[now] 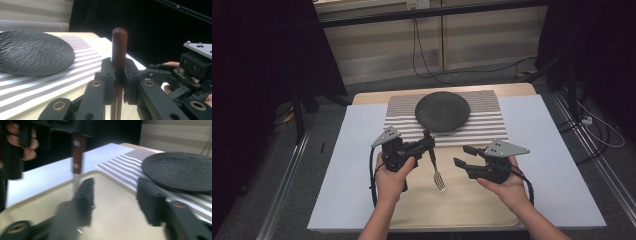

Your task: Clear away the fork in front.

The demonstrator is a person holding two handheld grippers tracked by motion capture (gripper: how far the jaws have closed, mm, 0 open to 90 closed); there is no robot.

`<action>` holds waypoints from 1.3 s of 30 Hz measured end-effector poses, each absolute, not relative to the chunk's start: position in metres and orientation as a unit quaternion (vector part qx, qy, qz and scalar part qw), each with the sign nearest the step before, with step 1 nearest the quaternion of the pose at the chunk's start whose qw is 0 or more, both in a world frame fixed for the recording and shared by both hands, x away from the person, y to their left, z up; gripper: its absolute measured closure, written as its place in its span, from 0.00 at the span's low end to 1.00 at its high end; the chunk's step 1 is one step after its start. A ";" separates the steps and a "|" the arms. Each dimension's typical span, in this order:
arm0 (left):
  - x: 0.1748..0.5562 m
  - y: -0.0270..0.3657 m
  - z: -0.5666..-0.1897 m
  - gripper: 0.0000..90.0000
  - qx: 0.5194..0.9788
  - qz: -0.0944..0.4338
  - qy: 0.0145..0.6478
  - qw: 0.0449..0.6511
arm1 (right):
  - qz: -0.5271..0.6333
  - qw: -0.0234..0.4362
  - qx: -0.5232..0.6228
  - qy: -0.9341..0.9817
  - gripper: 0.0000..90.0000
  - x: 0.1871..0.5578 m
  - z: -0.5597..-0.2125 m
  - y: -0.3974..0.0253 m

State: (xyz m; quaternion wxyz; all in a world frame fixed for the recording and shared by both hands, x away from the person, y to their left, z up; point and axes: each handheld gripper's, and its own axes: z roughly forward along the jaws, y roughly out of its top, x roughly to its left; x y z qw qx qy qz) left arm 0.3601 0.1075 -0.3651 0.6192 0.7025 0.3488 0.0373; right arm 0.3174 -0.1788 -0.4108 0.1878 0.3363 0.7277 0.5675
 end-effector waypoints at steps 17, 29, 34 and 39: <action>0.356 0.165 -0.358 0.90 0.728 0.033 0.356 0.585 | 0.552 0.222 0.358 0.719 0.23 0.311 -0.415 -0.204; 0.355 0.191 -0.364 0.90 0.741 -0.005 0.368 0.562 | 0.549 0.224 0.370 0.716 0.21 0.302 -0.416 -0.229; 0.356 0.195 -0.371 0.90 0.750 -0.016 0.370 0.548 | 0.549 0.230 0.371 0.712 0.20 0.300 -0.418 -0.232; 0.364 0.195 -0.386 0.90 0.741 -0.035 0.375 0.555 | 0.554 0.226 0.380 0.705 0.20 0.299 -0.422 -0.237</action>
